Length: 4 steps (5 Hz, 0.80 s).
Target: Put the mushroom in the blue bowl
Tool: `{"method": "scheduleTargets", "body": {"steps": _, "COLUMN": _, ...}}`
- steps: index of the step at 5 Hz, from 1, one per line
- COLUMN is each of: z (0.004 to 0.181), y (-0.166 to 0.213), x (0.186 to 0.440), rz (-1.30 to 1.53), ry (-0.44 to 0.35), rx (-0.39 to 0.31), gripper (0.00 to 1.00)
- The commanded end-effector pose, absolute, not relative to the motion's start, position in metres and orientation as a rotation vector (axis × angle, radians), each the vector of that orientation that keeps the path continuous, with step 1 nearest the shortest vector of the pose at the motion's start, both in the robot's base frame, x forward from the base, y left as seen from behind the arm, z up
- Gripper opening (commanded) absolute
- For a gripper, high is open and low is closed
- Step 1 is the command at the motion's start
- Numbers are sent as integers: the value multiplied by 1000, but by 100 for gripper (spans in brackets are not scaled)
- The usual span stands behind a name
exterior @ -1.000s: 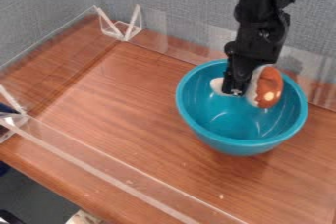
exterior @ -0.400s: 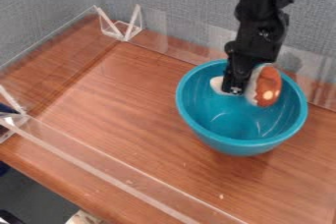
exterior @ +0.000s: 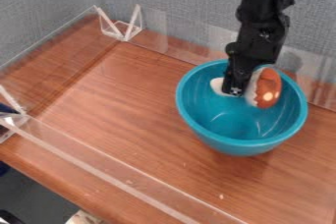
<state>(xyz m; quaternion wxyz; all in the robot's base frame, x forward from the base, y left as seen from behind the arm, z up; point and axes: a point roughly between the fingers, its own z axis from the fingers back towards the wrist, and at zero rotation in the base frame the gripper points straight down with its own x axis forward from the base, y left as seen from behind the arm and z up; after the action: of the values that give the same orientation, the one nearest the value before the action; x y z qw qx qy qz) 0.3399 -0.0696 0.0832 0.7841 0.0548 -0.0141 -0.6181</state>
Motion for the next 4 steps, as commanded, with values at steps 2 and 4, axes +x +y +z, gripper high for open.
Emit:
{"method": "scheduleTargets", "body": {"steps": 2, "z": 100, "y": -66, "x": 352, "rz": -1326, "ry": -77, "rx": 143, "gripper": 0}}
{"method": "scheduleTargets", "body": {"steps": 4, "z": 97, "y": -61, "x": 356, "rz": -1334, "ry": -62, "rx": 143, "gripper": 0}}
